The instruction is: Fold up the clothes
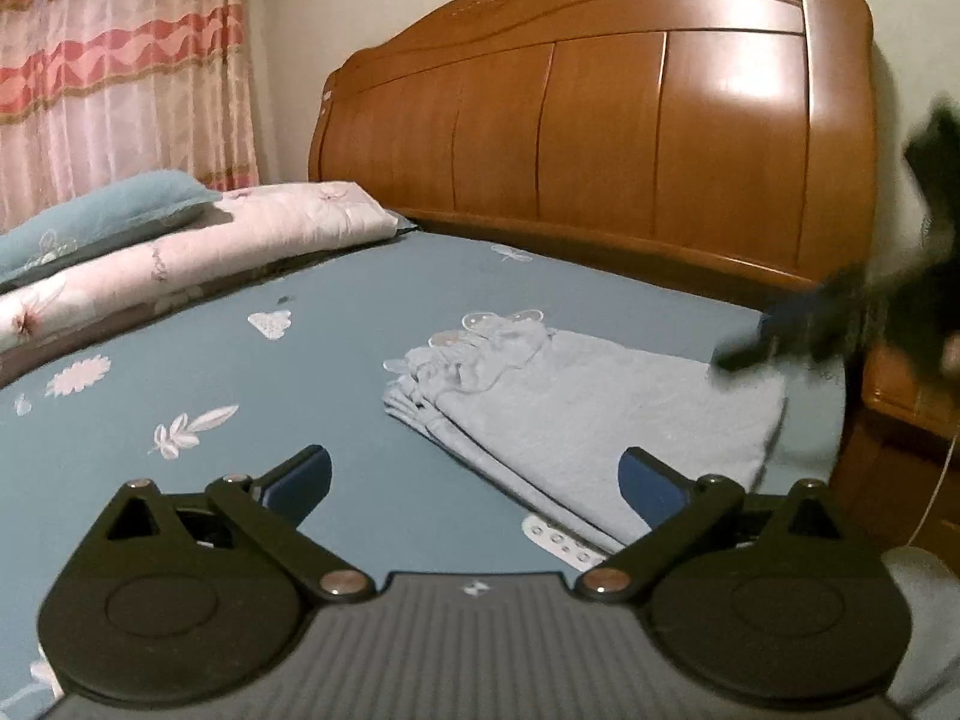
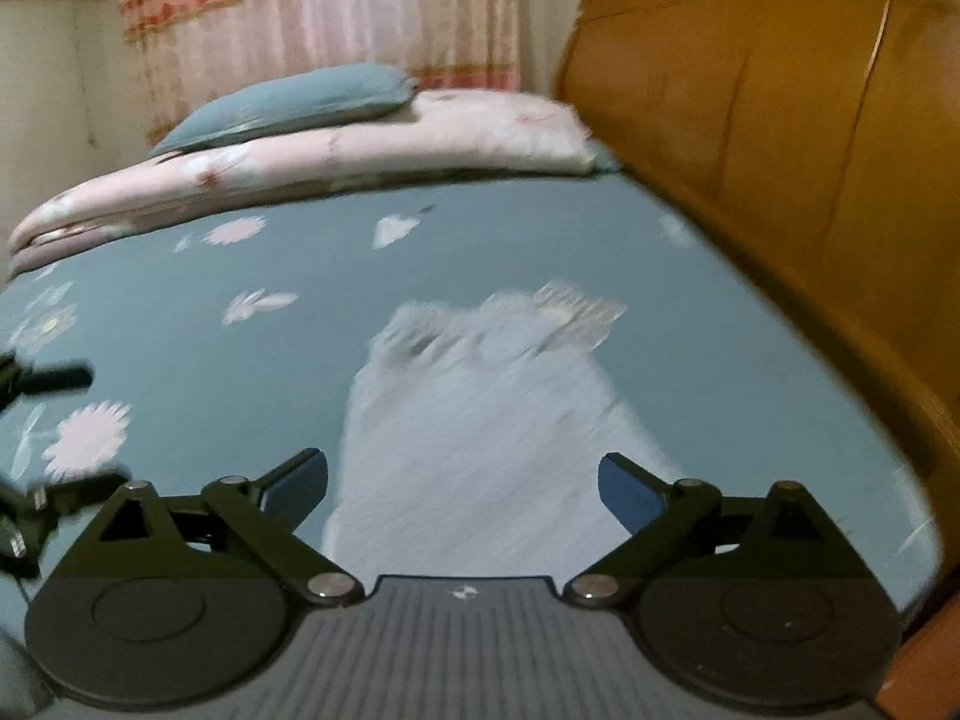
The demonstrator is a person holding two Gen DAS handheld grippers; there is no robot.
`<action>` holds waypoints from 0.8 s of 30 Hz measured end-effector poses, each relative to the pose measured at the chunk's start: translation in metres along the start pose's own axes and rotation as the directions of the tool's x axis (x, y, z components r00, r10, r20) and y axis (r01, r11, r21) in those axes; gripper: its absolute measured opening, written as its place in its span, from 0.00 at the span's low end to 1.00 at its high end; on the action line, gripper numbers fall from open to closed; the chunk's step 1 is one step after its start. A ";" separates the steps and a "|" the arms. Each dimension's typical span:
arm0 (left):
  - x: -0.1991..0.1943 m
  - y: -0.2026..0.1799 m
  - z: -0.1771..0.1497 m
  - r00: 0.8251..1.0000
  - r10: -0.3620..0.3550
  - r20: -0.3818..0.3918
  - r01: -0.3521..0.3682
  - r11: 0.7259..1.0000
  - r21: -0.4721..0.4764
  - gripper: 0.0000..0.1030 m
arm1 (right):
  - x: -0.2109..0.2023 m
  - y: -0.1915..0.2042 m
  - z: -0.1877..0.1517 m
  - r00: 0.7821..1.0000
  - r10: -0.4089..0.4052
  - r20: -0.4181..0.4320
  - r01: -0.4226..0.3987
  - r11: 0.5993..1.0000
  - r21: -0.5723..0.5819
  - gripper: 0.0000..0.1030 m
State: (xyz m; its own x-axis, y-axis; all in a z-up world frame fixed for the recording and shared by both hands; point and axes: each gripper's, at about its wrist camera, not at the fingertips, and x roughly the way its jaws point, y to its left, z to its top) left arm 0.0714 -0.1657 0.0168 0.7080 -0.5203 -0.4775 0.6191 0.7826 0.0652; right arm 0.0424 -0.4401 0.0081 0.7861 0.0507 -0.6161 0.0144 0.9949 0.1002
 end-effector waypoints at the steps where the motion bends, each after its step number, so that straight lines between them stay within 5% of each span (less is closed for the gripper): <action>1: -0.002 -0.002 -0.002 1.000 0.001 -0.009 -0.001 1.000 -0.011 0.99 | 0.007 0.005 -0.014 1.000 0.022 -0.020 -0.022 1.000 0.012 0.96; 7: -0.022 -0.007 -0.017 1.000 0.027 -0.009 -0.027 0.998 -0.052 0.99 | 0.058 0.032 -0.078 0.988 0.104 -0.115 -0.099 0.994 0.047 0.96; 11: -0.027 -0.005 -0.023 0.999 0.034 -0.011 -0.035 0.997 -0.069 0.99 | 0.061 0.042 -0.099 0.984 0.078 -0.161 -0.074 0.997 0.031 0.96; 24: -0.025 0.007 -0.042 0.998 -0.061 -0.033 0.054 0.980 -0.189 0.99 | 0.008 0.081 -0.090 0.993 -0.118 0.011 0.118 0.991 -0.058 1.00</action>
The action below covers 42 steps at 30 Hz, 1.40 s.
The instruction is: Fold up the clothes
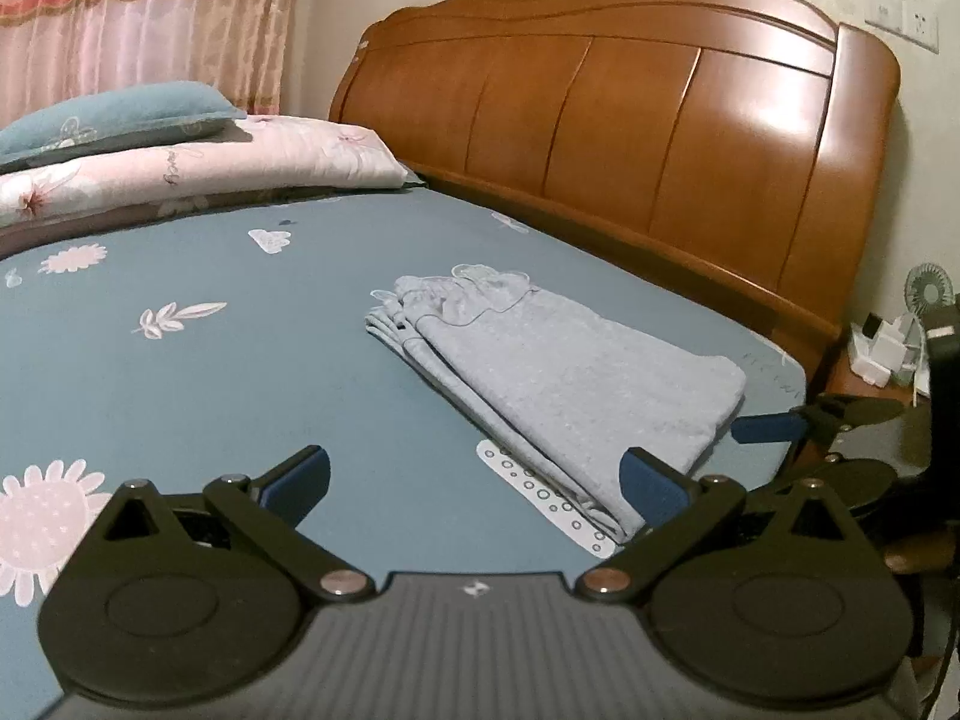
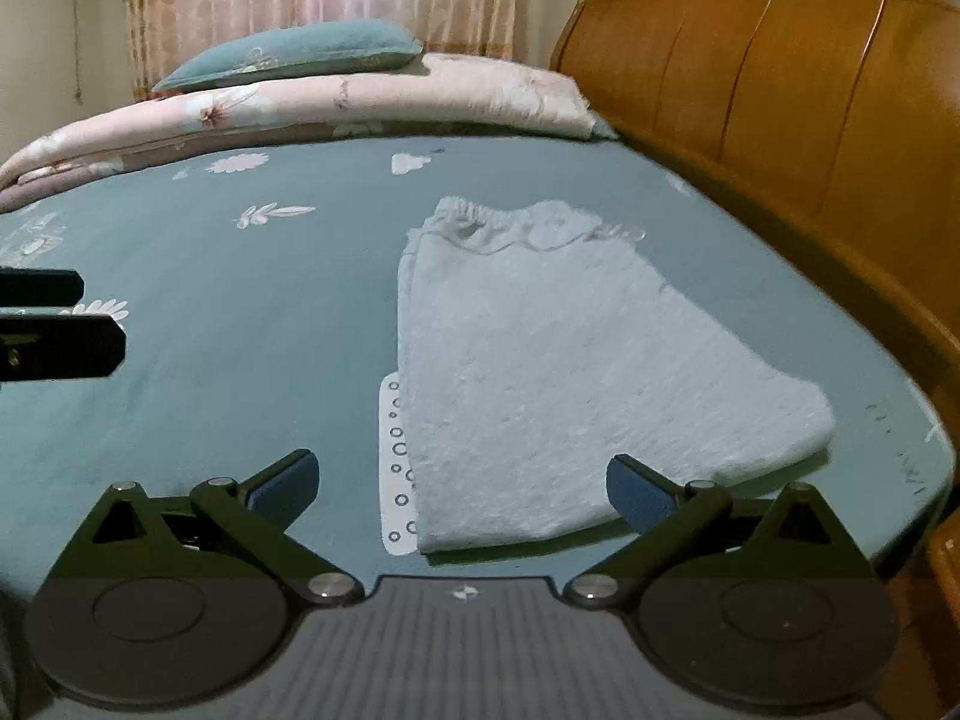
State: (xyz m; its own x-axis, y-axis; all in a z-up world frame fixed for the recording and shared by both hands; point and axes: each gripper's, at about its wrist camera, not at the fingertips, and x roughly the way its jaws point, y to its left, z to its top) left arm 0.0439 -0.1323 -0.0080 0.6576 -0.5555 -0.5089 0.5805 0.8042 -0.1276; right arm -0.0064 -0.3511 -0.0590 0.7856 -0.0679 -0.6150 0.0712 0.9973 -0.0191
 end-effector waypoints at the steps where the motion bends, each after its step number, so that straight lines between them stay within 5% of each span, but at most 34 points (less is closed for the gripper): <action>1: -0.002 0.001 -0.001 1.000 0.009 0.003 -0.009 1.000 -0.011 0.99 | -0.004 0.002 0.000 1.000 -0.003 0.005 0.003 1.000 -0.003 1.00; 12: -0.024 0.022 -0.007 0.998 0.063 -0.010 -0.064 0.987 -0.150 0.99 | -0.029 0.017 -0.009 1.000 0.017 0.023 -0.017 1.000 -0.024 1.00; 23: -0.043 0.001 -0.020 0.985 0.092 -0.144 -0.111 0.985 -0.131 0.99 | -0.054 0.019 -0.018 0.999 -0.012 -0.032 0.015 0.995 0.095 1.00; 42: -0.042 -0.047 0.003 0.980 0.017 -0.200 -0.020 1.000 -0.010 0.99 | -0.104 -0.009 -0.012 0.989 -0.148 0.030 0.136 0.960 0.244 1.00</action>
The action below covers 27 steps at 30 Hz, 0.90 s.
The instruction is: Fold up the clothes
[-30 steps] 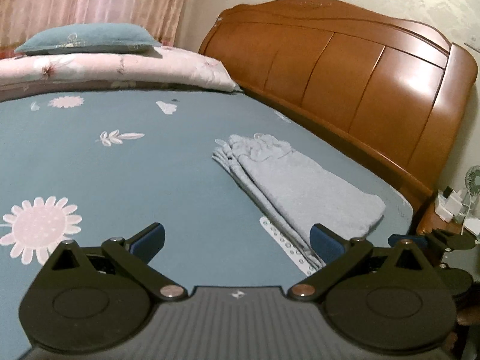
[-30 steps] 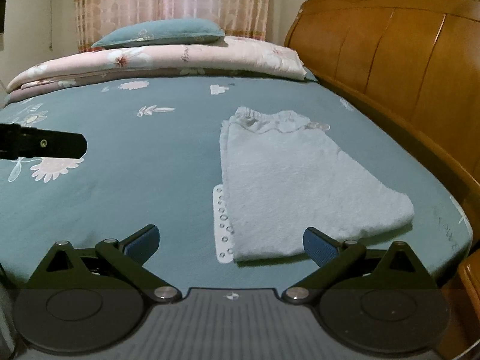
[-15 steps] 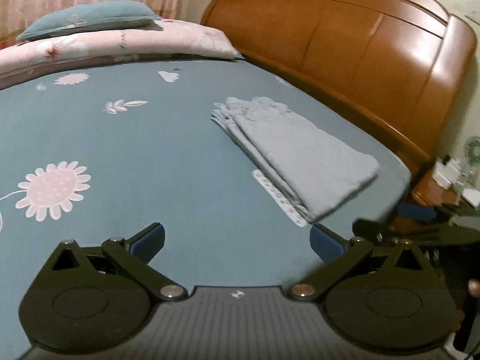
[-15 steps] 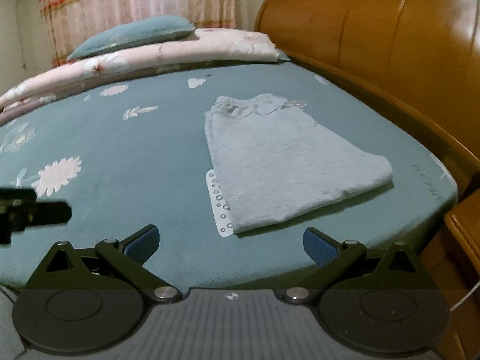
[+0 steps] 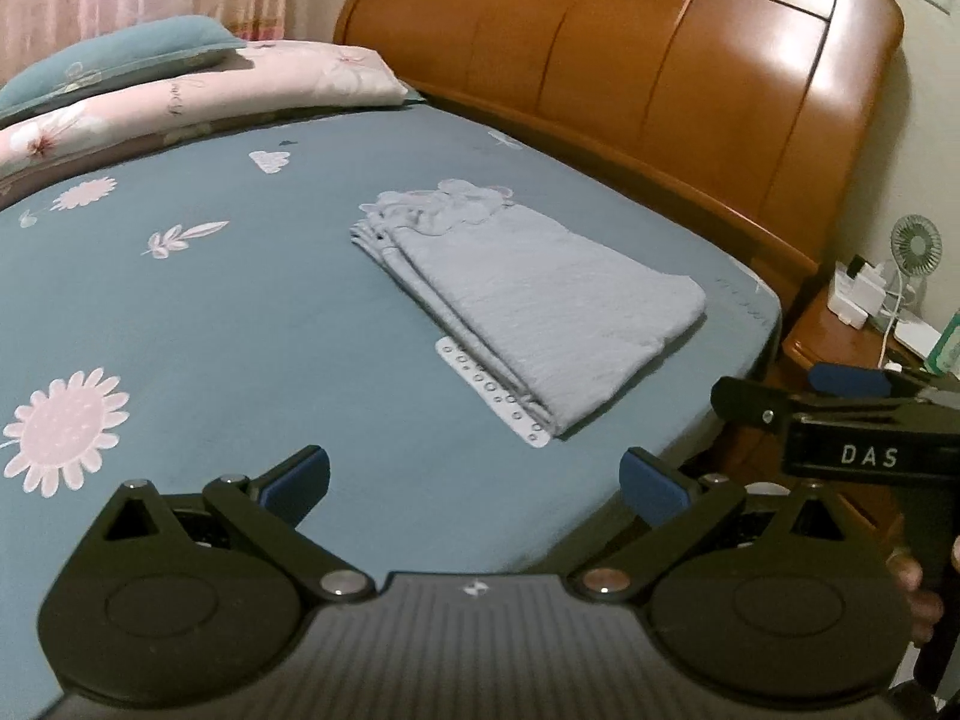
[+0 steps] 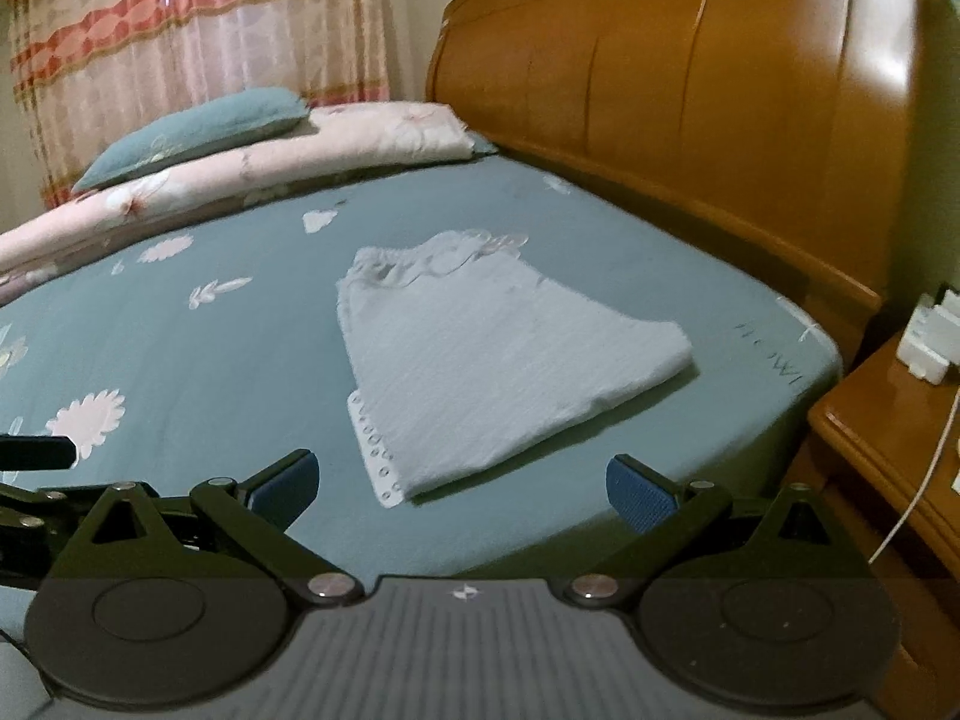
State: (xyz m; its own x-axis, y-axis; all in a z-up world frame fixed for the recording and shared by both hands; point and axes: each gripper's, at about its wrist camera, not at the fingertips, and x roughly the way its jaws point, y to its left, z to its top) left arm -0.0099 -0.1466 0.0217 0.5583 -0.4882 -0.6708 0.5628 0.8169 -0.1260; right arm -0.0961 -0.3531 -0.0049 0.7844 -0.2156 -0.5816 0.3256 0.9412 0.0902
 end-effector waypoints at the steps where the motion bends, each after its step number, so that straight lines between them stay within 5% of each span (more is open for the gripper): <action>1: 0.002 -0.003 0.001 1.000 -0.003 -0.002 0.003 1.000 0.003 0.99 | -0.001 -0.001 0.001 1.000 -0.005 0.002 0.005 1.000 0.003 1.00; 27: 0.006 -0.009 -0.001 1.000 0.003 0.005 -0.003 1.000 -0.001 0.99 | -0.004 -0.001 0.000 1.000 -0.003 -0.002 0.003 1.000 -0.006 1.00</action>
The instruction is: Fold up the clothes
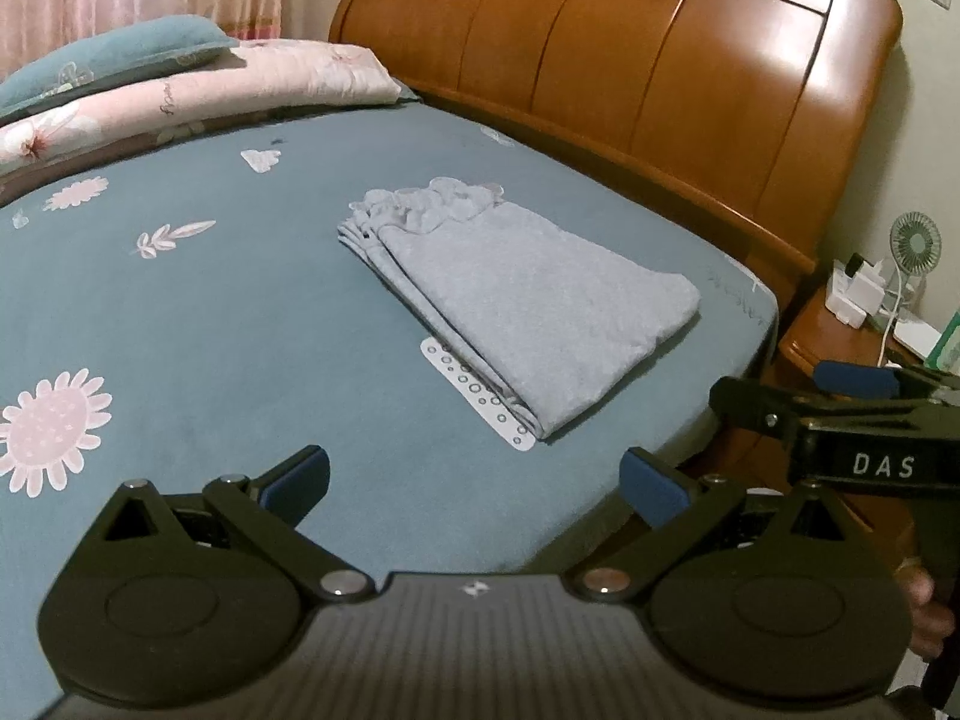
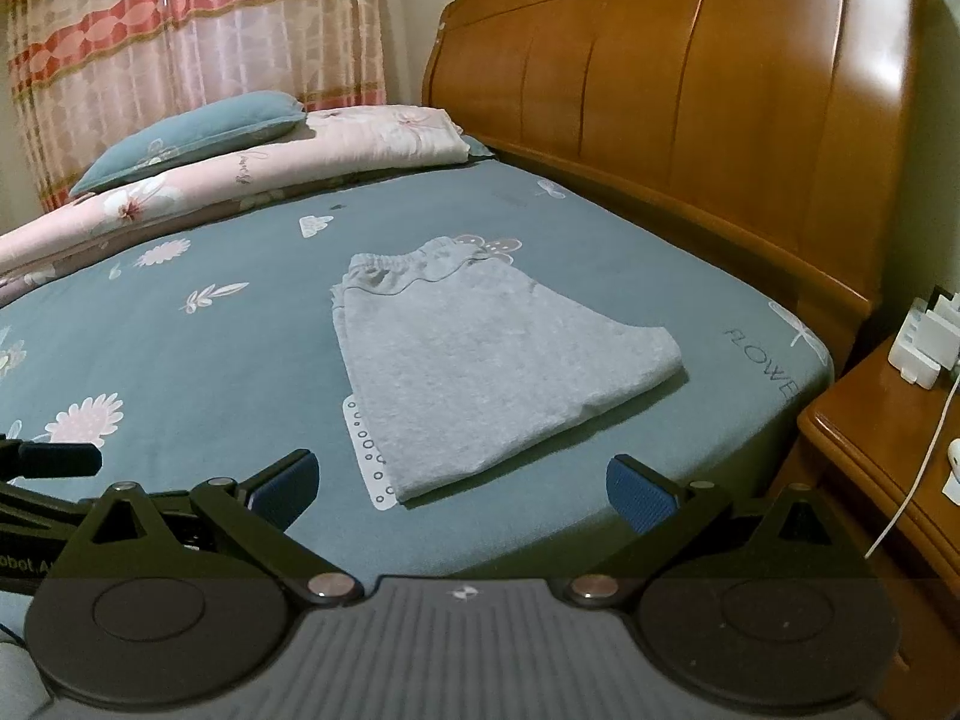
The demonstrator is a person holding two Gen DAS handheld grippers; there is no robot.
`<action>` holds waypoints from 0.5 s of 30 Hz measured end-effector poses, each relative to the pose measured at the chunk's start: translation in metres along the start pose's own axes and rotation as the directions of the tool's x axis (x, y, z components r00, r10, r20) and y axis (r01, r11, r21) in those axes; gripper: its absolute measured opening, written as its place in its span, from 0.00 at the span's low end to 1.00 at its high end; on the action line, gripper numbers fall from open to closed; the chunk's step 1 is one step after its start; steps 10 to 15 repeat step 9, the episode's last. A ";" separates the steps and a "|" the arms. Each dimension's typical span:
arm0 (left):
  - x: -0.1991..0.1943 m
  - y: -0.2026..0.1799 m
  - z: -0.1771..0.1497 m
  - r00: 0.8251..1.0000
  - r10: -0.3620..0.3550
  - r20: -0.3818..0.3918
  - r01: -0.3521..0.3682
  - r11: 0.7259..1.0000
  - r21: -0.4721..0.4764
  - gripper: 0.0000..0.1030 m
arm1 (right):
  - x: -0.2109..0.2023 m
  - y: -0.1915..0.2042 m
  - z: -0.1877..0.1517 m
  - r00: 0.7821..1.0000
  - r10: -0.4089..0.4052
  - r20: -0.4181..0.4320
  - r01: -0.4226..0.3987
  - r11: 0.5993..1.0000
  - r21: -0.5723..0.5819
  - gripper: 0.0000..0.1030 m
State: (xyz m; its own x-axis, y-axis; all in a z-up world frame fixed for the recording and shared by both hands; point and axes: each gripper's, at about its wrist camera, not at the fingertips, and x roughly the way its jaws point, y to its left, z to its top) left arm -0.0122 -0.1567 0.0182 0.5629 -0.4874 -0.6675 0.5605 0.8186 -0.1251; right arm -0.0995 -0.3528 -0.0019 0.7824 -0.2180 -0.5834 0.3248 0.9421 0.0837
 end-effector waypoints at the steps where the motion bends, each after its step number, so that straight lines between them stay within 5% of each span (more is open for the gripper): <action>1: 0.000 0.000 0.000 1.000 -0.001 0.004 0.001 1.000 0.002 0.99 | 0.000 0.000 0.000 1.000 0.000 0.000 0.000 1.000 -0.003 1.00; 15: 0.001 0.002 0.000 1.000 -0.001 0.003 0.001 1.000 -0.011 0.99 | 0.001 0.001 0.000 1.000 0.000 -0.004 0.000 1.000 -0.008 1.00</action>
